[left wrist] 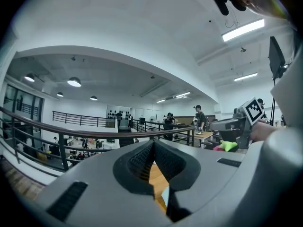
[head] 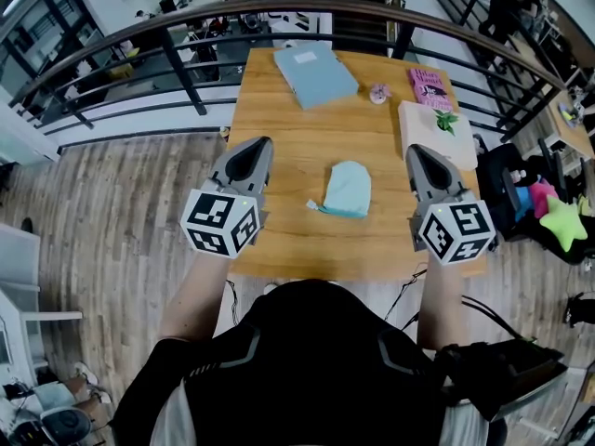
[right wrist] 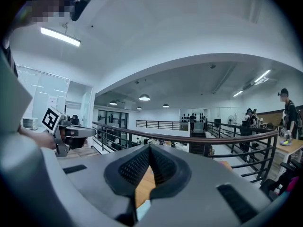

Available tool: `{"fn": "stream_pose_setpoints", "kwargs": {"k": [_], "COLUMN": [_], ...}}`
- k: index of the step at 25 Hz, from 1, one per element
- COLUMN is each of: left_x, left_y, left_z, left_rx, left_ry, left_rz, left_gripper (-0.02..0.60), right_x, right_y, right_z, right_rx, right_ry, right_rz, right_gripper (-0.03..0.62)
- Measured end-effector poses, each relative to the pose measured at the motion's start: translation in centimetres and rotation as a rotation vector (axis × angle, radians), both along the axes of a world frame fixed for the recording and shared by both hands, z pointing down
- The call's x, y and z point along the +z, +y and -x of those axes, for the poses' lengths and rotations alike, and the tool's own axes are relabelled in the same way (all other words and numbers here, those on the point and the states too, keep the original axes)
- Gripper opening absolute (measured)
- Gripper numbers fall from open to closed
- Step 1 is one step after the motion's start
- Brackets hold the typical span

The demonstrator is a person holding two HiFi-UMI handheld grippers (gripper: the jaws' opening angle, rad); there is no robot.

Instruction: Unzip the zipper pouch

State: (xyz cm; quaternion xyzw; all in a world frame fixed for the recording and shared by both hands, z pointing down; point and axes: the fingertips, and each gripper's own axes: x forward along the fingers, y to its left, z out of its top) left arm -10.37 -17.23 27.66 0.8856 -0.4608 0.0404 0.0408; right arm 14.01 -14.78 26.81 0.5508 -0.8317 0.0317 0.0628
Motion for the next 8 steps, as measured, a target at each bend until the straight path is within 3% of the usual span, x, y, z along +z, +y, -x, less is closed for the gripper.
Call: {"fn": "stream_pose_setpoints", "kwargs": {"k": [8], "left_x": [-0.33], "left_y": [0.36], "left_z": [0.35], "left_rx": [-0.016], "left_ry": [-0.006], "left_rz": [-0.006], "left_gripper": [0.029], "right_x": [-0.21], "right_y": [0.07], "right_z": [0.31], "right_rx": [-0.007], "right_ry": [-0.009], "right_rz": [0.003], "right_gripper": [0.008]}}
